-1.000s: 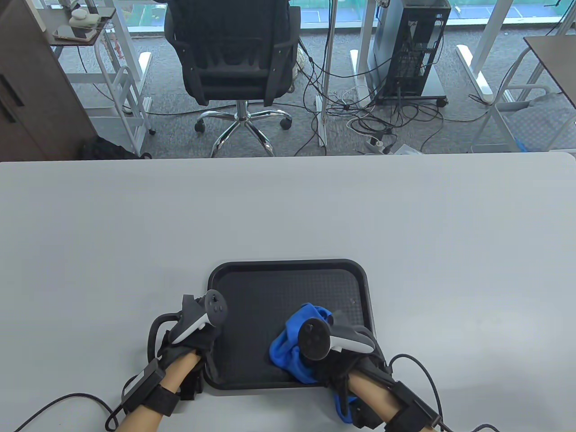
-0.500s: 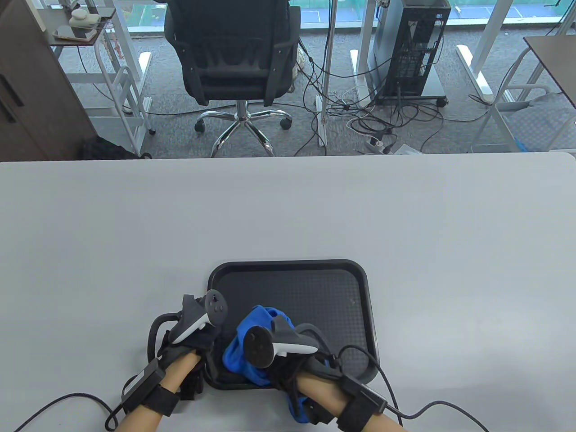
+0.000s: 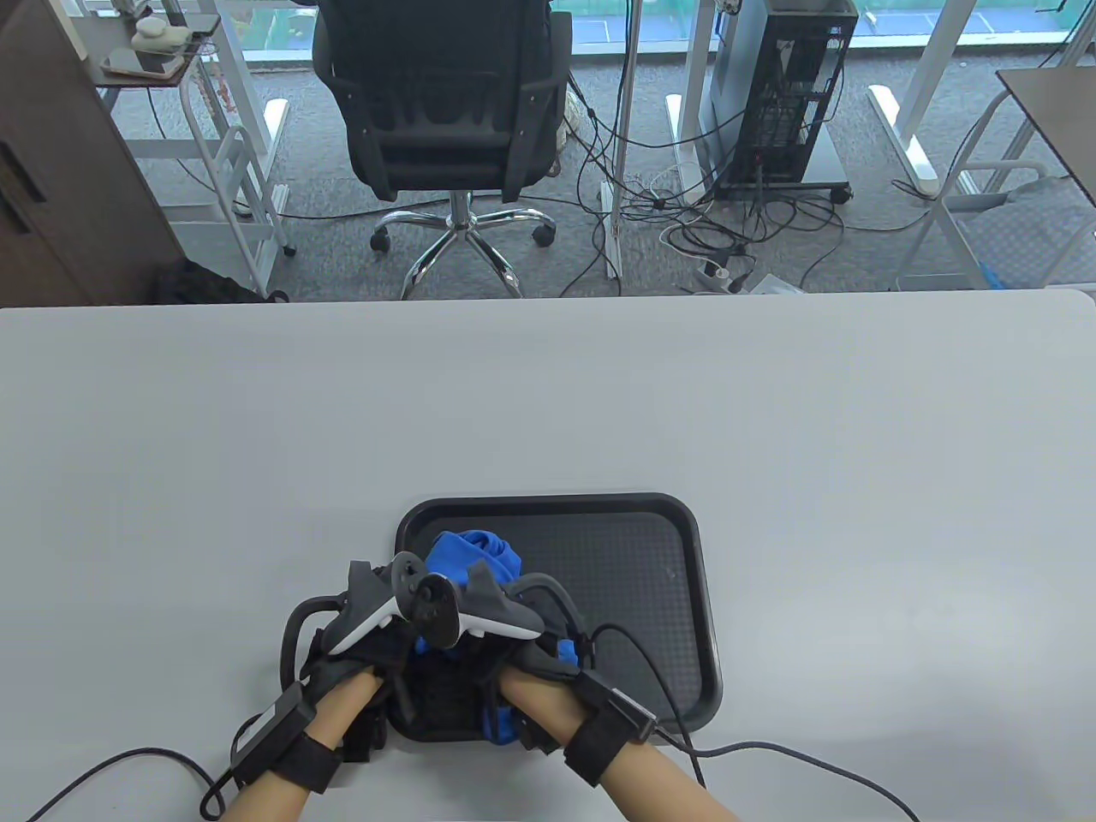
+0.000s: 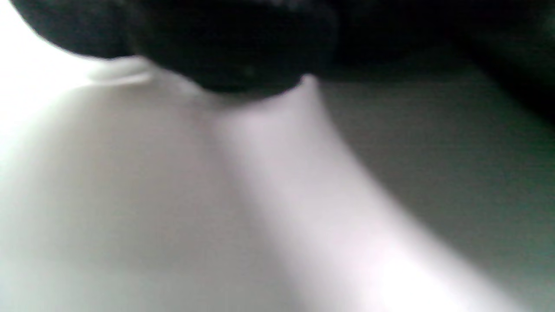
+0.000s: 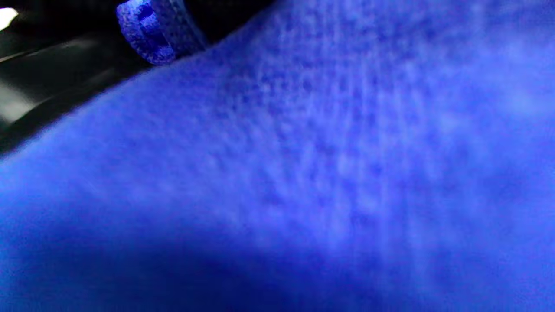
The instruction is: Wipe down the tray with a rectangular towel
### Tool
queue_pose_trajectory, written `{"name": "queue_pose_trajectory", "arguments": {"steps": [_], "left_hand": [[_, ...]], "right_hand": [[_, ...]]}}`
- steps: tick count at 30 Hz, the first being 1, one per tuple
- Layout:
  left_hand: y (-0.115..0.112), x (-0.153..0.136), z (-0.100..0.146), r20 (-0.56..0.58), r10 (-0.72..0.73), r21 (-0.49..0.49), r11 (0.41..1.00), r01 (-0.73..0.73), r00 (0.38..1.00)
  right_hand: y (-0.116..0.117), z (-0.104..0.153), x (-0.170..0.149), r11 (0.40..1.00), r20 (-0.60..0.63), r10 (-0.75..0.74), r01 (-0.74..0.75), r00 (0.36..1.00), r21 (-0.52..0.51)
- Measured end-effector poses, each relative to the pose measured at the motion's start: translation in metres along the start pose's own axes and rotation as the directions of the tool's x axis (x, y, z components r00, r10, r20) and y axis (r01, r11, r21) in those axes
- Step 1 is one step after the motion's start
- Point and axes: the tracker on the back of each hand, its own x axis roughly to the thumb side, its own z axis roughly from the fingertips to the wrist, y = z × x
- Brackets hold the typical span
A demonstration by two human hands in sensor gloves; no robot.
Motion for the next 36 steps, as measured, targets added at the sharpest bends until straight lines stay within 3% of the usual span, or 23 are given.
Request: {"name": "queue_pose_trajectory", "arguments": {"steps": [7, 16, 26, 36], "left_hand": [[0.000, 0.001, 0.000, 0.000, -0.006, 0.000, 1.000, 0.006, 1.000], [0.000, 0.001, 0.000, 0.007, 0.002, -0.007, 1.000, -0.002, 1.000], [-0.001, 0.002, 0.000, -0.005, -0.010, -0.016, 1.000, 0.009, 1.000], [-0.001, 0.002, 0.000, -0.013, -0.008, -0.024, 1.000, 0.008, 1.000]], "right_hand": [[-0.014, -0.018, -0.041, 0.997, -0.167, -0.068, 0.062, 0.984, -0.041], [-0.022, -0.012, -0.096, 0.985, -0.295, -0.172, 0.164, 0.940, -0.051], [-0.012, 0.022, -0.141, 0.981, -0.335, -0.194, 0.185, 0.922, -0.058], [0.005, 0.073, -0.168, 0.956, -0.283, -0.280, 0.292, 0.917, -0.001]]}}
